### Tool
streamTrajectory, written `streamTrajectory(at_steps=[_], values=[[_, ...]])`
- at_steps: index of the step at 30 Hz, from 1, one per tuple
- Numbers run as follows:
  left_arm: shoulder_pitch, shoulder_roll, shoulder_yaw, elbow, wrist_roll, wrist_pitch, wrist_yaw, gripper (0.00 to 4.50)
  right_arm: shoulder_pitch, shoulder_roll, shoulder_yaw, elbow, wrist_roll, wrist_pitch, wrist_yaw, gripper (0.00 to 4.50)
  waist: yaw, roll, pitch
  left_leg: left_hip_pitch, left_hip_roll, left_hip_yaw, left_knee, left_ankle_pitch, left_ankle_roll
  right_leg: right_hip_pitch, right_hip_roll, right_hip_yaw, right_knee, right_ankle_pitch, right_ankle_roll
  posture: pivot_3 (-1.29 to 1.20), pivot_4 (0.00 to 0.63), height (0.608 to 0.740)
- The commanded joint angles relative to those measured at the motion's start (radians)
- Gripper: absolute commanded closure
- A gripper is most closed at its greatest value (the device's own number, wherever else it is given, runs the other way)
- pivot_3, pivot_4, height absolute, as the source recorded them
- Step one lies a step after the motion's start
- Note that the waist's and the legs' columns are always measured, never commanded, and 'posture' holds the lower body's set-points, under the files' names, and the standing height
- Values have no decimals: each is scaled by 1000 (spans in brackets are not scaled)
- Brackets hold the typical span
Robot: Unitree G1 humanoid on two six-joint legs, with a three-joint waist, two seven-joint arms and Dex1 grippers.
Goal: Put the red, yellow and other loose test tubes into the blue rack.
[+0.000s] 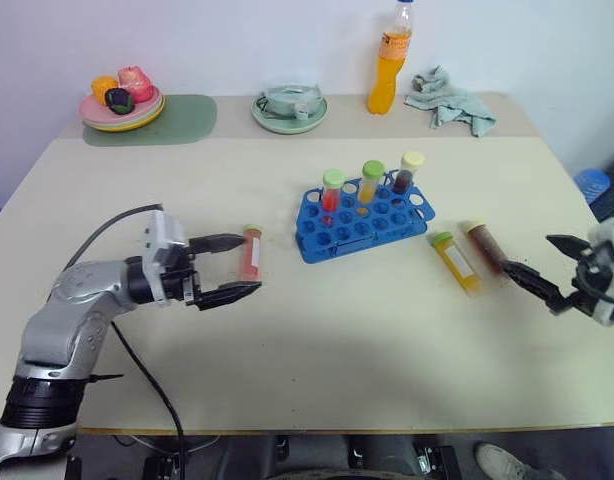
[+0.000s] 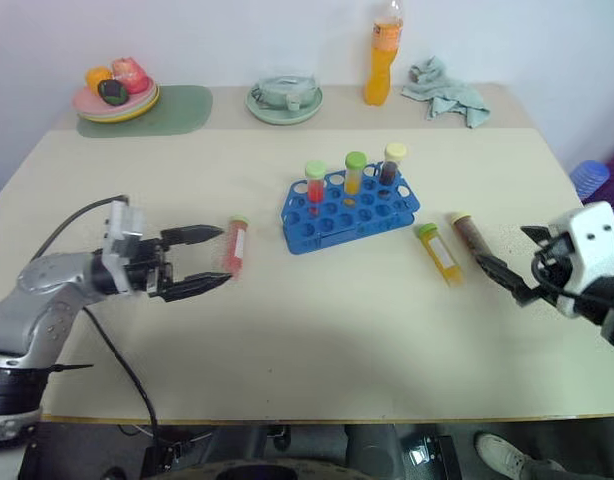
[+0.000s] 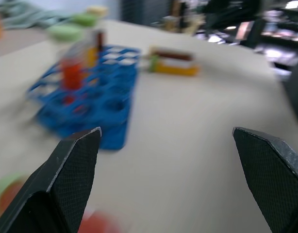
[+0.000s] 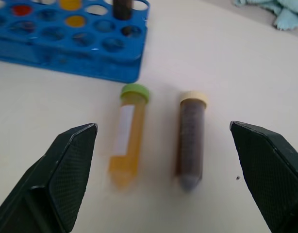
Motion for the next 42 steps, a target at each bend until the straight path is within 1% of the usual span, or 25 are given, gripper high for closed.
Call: streamTrajectory(at_steps=[1,3,7,13,16,22,27,33,36,40,41,42], values=[[-52,4,-45,-46,-9,21,-25,65,-144,-52,102,119,4,115,-10,0,0,0,0,0,0,0,0,0,0,0,0,0,0,0,0,0,150,740],[-81,4,-65,-45,-15,37,-42,65,-233,-73,173,197,-10,151,7,0,0,0,0,-1,0,1,0,0,1,2,1,0,1,0,0,0,150,740],[-134,9,-94,-25,-10,59,-73,65,-391,-102,333,366,-87,137,51,0,-1,1,1,-2,0,2,0,1,1,1,2,0,1,0,0,0,150,740],[-167,21,-137,-7,19,68,-118,65,-568,-77,490,601,-201,58,111,0,-1,1,1,-2,-1,4,1,1,1,1,3,0,2,0,1,0,150,740],[-165,26,-141,-16,23,71,-127,65,-624,-65,532,683,-242,27,140,0,-2,0,1,-2,-1,4,1,1,1,1,4,0,3,1,2,0,150,740],[-156,20,-140,-42,24,75,-106,65,-742,-41,610,836,-313,22,208,0,-3,1,1,-2,-1,4,2,1,1,1,4,0,5,3,5,0,150,740],[-118,26,-125,-73,16,77,-83,65,-845,-15,681,971,-368,30,292,0,-6,1,1,-2,-1,4,2,1,1,1,4,0,5,3,5,0,150,740],[-87,29,-105,-110,3,91,-51,65,-947,23,770,1125,-469,-15,369,0,-9,1,2,-2,-1,4,2,2,0,0,4,0,7,3,5,0,150,740],[-69,27,-102,-128,0,93,-35,0,-997,42,800,1208,-516,-53,396,804,-10,2,2,-2,-1,4,2,2,0,0,4,0,7,3,6,0,150,740],[-47,25,-96,-144,-2,93,-16,0,-1046,67,817,1294,-568,-105,417,2690,-12,2,2,-2,-1,4,1,2,-1,0,5,0,8,3,6,0,150,740],[-43,26,-95,-146,-1,91,-12,0,-1054,72,819,1309,-579,-115,422,3265,-12,2,2,-1,-1,4,1,2,-1,0,5,0,8,3,6,0,150,740],[-39,25,-93,-148,0,91,-7,0,-1063,77,819,1320,-588,-121,428,3575,-12,2,2,-1,-1,4,1,2,-1,0,5,0,8,3,6,0,150,740]])
